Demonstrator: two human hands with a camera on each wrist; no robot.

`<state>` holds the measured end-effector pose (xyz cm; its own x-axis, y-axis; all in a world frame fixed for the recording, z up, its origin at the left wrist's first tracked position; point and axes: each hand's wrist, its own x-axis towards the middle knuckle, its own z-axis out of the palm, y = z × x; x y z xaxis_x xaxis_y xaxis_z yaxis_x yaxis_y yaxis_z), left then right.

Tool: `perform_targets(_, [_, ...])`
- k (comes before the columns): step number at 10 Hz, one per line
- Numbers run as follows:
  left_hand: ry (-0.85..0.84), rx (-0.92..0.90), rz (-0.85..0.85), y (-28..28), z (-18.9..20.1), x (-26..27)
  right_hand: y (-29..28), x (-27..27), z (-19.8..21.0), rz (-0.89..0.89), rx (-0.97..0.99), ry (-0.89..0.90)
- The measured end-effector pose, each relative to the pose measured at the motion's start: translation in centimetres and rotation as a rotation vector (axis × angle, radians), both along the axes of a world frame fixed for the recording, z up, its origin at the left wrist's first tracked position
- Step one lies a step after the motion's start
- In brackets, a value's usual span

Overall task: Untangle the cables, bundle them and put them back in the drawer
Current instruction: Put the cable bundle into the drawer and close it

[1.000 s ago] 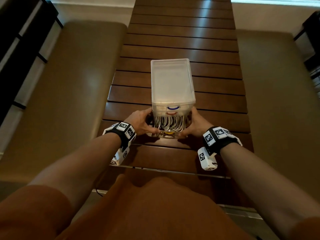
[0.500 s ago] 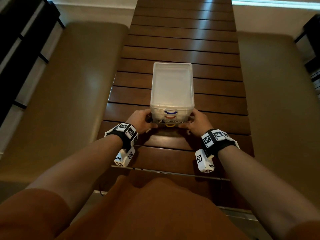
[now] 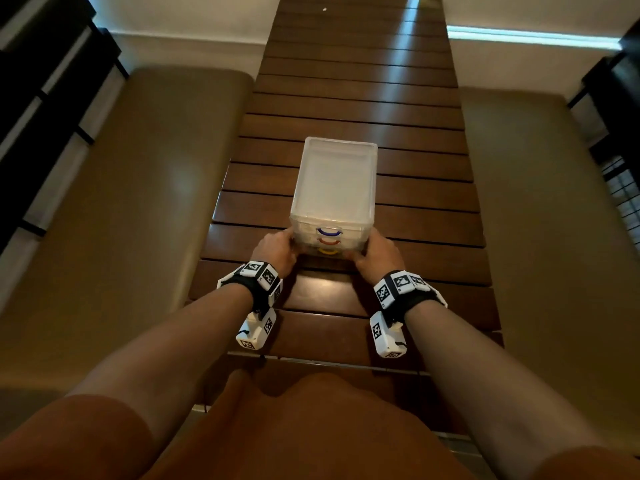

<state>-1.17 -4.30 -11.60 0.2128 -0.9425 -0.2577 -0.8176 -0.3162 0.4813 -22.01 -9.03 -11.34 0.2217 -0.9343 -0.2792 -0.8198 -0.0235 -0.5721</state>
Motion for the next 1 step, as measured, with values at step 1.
perform_targets(1, [0.235, -0.022, 0.093, 0.54, -0.18, 0.69, -0.23, -0.57, 0.57, -0.015, 0.134, -0.107])
